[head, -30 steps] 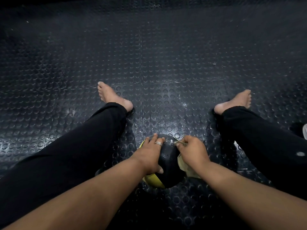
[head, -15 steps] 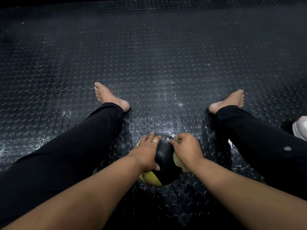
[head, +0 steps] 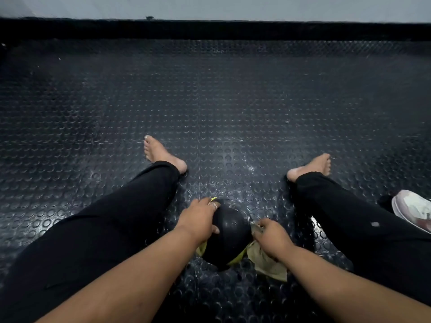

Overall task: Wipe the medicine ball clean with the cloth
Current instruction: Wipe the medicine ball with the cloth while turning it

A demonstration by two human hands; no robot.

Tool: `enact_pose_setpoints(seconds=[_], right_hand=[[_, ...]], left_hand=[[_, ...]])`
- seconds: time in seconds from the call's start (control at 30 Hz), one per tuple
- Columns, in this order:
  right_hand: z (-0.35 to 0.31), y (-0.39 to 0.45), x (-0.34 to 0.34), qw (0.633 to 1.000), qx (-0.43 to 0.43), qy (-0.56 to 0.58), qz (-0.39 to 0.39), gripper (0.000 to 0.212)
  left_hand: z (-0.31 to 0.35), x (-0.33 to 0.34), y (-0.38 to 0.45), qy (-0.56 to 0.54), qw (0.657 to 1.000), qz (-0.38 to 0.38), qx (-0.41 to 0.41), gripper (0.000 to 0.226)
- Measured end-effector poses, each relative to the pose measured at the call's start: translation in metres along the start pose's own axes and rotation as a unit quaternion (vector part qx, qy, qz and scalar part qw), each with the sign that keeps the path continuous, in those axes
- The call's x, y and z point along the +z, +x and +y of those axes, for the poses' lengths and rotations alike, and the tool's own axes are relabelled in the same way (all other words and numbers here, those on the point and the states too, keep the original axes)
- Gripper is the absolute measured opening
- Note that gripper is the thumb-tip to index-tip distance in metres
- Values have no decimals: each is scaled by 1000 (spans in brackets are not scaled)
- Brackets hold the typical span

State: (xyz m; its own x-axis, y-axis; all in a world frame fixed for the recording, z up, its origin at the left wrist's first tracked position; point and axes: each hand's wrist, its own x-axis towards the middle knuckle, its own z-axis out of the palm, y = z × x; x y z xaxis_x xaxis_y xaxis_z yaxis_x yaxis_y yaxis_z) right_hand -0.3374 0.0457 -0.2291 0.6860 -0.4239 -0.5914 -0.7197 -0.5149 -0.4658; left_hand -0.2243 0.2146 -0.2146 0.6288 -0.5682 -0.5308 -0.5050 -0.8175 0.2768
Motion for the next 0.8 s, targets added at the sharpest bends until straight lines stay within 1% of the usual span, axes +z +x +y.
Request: enact_pose_setpoints(seconds=[0.07, 0.13, 0.23, 0.3, 0.37, 0.47, 0.6, 0.7, 0.8], right_hand=[[-4, -3, -1, 1000, -10, 10, 8, 19], [-6, -6, -2, 999, -30, 16, 28, 20], [-3, -6, -3, 998, -42, 9, 50, 19], [5, -6, 1, 998, -23, 13, 58, 13], [7, -4, 6, 998, 2, 19, 58, 7], [-2, 0, 14, 998, 5, 13, 55, 9], [-10, 0, 22, 999, -8, -1, 52, 15], [-12, 9, 25, 998, 1, 7, 63, 14], [-19, 20, 22, 997, 2, 14, 73, 19]], left_hand=[[-2, 0, -3, -16, 1000, 13, -10, 66], [-2, 5, -7, -50, 998, 17, -18, 65], [0, 15, -14, -64, 998, -3, -14, 82], [2, 20, -17, -50, 998, -21, -11, 92], [4, 24, -18, -38, 999, -31, -13, 98], [7, 28, -16, -7, 999, -43, -12, 103], [7, 32, -11, -34, 999, -39, -15, 95], [5, 34, -6, -68, 998, -12, -5, 86], [0, 31, 2, -94, 995, 13, -3, 76]])
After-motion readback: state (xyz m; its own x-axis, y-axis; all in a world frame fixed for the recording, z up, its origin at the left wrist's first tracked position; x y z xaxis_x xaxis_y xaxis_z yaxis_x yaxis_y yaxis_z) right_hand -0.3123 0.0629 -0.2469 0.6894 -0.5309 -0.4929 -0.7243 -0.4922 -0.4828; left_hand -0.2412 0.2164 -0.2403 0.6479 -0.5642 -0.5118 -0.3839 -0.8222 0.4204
